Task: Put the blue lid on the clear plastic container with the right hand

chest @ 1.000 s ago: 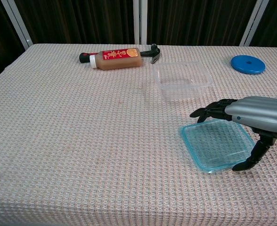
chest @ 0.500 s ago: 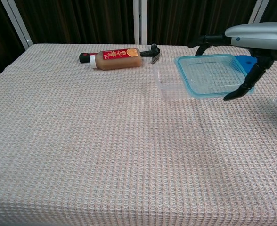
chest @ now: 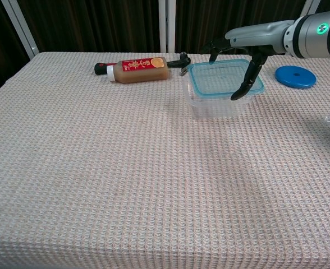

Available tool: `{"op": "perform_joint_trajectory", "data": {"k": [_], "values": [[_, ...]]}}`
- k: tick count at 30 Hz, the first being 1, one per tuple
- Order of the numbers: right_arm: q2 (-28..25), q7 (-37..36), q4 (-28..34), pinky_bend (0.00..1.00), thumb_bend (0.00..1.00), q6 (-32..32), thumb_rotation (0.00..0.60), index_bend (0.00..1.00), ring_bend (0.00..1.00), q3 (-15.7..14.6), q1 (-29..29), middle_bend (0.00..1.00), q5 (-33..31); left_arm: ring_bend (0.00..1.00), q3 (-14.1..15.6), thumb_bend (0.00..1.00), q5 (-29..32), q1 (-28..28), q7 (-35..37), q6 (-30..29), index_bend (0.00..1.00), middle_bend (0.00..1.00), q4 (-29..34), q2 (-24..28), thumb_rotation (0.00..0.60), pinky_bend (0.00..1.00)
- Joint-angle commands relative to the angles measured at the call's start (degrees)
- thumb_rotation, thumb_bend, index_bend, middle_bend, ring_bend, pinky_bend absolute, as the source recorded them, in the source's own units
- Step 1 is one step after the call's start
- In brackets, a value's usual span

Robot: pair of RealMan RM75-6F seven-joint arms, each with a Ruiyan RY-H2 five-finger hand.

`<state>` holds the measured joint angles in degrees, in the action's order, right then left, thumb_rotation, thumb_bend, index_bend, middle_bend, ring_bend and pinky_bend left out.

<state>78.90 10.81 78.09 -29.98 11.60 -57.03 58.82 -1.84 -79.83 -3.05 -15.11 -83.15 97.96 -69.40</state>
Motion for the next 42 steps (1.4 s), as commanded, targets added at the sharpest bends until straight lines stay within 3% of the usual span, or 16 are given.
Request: {"op": "perform_joint_trajectory", "data": {"k": [1,22,42], "values": [[2.07,-0.58,-2.92,0.0,0.3,2.35,0.6,0.0,0.0,-0.11,-2.27,0.3,-0.44,0.0,-0.12,0.0,0.46,-0.15,-0.49,0.23,0.06,0.04,0.58,0.2,0.6,0.0],[3.22,-5.34,-5.93,0.0,0.3,2.94,0.6,0.0,0.0,-1.8,-3.33,0.28,0.93,0.0,0.04,0.0,1.25,-0.2,-1.69,0.04,0.06,0.04,2.21,0.68,0.6,0.0],[4.03,-5.52,-7.19,0.0,0.3,2.36,0.6,0.0,0.0,-3.04,-3.94,0.28,-1.02,0.0,0.27,0.0,1.37,-0.24,-0.86,0.21,0.06,0.04,1.61,0.5,0.6,0.0]]}}
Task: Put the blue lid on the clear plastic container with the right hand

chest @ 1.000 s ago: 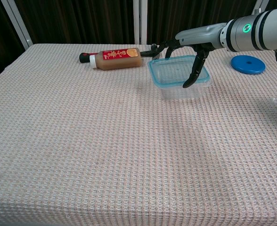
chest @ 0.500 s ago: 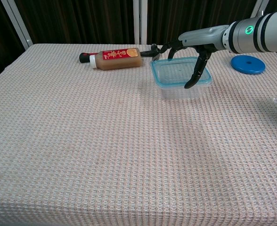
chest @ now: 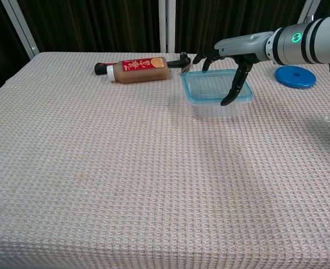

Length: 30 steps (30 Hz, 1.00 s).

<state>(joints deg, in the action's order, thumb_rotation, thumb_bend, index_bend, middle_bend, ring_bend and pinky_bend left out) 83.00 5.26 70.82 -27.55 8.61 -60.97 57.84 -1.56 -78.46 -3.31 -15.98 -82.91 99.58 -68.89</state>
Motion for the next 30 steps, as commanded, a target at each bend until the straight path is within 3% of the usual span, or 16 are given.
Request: {"op": "perform_joint_trajectory", "data": {"k": [1,30], "values": [[-0.14,-0.04,0.18,0.0,0.3,-0.15,0.6,0.0,0.0,-0.04,0.02,0.28,-0.11,0.0,0.01,0.0,0.0,0.02,0.01,-0.05,0.06,0.04,0.0,0.0,0.6,0.0],[1.84,-1.72,-2.9,0.0,0.3,0.7,0.6,0.0,0.0,-0.62,-0.2,0.28,0.19,0.0,0.17,0.0,0.58,-0.41,-0.02,0.84,0.06,0.04,-0.34,-0.25,0.6,0.0]]}}
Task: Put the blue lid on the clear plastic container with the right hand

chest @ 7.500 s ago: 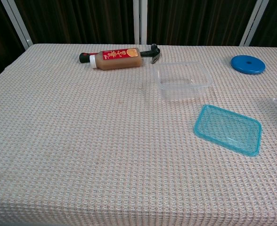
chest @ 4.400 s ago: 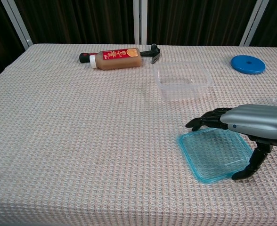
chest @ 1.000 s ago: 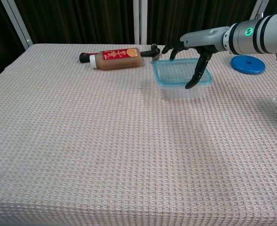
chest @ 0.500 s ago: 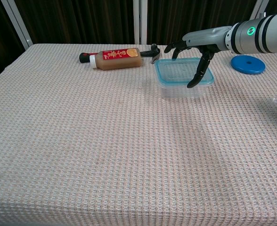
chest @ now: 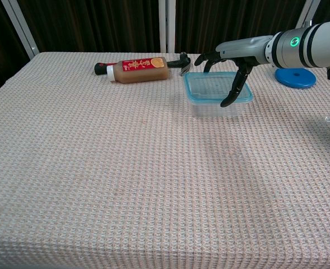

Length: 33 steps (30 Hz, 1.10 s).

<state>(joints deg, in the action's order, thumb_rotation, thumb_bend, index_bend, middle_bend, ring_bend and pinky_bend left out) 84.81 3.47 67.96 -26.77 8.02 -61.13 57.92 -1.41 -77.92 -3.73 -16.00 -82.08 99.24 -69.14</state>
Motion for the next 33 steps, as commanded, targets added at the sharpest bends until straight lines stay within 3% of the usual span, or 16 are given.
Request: {"op": "perform_joint_trajectory", "data": {"k": [1,5,8,14,19,25,33], "values": [[0.03,0.23,-0.07,0.0,0.29,-0.22,0.6,0.0,0.0,-0.08,-0.05,0.27,0.18,0.0,0.01,0.0,0.08,0.02,0.04,0.0,0.06,0.04,-0.01,-0.01,0.6,0.0],[-0.13,1.03,0.23,0.0,0.1,-0.48,0.6,0.0,0.0,-0.39,-0.13,0.19,-0.13,0.0,0.02,0.0,0.06,0.04,0.18,-0.06,0.06,0.04,-0.12,-0.08,0.6,0.0],[-0.5,1.45,1.01,0.0,0.02,-0.5,0.6,0.0,0.0,-0.61,-0.18,0.11,-0.32,0.0,0.03,0.0,0.01,0.06,0.31,-0.11,0.06,0.04,-0.21,-0.15,0.6,0.0],[-1.85,3.05,3.8,0.0,0.0,-2.05,0.6,0.0,0.0,-1.11,0.02,0.01,-0.3,0.0,0.05,0.0,0.04,0.16,0.55,-0.25,0.06,0.04,-0.39,-0.23,0.6,0.0],[-3.35,4.22,7.38,0.0,0.0,-5.16,0.6,0.0,0.0,-1.19,0.9,0.0,1.07,0.0,0.15,0.0,-0.28,0.26,0.8,-0.47,0.06,0.04,-0.51,-0.25,0.6,0.0],[-4.04,3.55,10.54,0.0,0.0,-7.79,0.6,0.0,0.0,-1.29,2.3,0.1,4.53,0.0,0.19,0.0,-0.54,0.31,1.14,-0.6,0.06,0.04,-0.82,-0.45,0.6,0.0],[-2.12,2.42,8.45,0.0,0.0,-6.76,0.6,0.0,0.0,-1.15,2.16,0.14,5.61,0.0,0.29,0.0,-0.51,0.53,1.66,-0.71,0.06,0.04,-1.2,-0.55,0.6,0.0]]}}
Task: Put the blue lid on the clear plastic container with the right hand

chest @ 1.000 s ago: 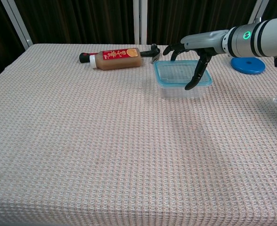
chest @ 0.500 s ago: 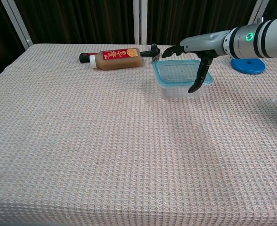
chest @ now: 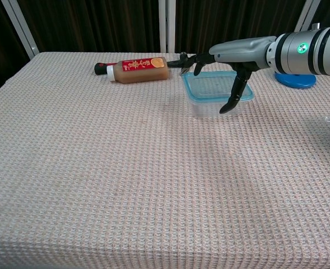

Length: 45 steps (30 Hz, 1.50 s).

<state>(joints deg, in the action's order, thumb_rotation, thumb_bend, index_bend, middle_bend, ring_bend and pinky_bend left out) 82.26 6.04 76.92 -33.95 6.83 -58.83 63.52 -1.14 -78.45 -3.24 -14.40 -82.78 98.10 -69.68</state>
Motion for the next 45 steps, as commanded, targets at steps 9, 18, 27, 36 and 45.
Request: {"op": "perform_joint_trajectory", "data": {"k": [9,18,27,36,45], "values": [[2.11,-0.13,-2.42,0.0,0.0,2.07,0.6,0.0,0.0,-0.63,-0.25,0.18,-0.16,0.0,0.13,0.0,-0.02,0.1,0.56,0.19,0.06,0.04,-0.61,-0.24,0.6,0.0],[-0.03,-1.78,1.68,0.0,0.0,-5.18,0.6,0.0,0.0,-0.5,3.46,0.15,4.58,0.0,0.13,0.0,-0.11,0.37,1.3,-0.1,0.06,0.04,-1.05,-0.44,0.6,0.0],[-2.86,-7.58,6.55,0.0,0.0,-12.86,0.6,0.0,0.0,-4.29,9.03,0.17,15.59,0.0,0.02,0.0,-0.46,0.41,1.14,-0.42,0.06,0.04,-0.81,-0.34,0.6,0.0],[-2.56,-10.01,6.08,0.0,0.0,-11.68,0.6,0.0,0.0,-5.71,9.52,0.25,18.66,0.0,0.09,0.0,-0.59,0.44,0.55,-0.49,0.06,0.04,-0.35,-0.26,0.6,0.0],[-1.31,-8.38,4.08,0.0,0.0,-9.71,0.6,0.0,0.0,-5.44,9.61,0.27,17.19,0.0,0.12,0.0,-0.45,0.49,0.64,-0.34,0.06,0.04,-0.54,-0.39,0.6,0.0]]}}
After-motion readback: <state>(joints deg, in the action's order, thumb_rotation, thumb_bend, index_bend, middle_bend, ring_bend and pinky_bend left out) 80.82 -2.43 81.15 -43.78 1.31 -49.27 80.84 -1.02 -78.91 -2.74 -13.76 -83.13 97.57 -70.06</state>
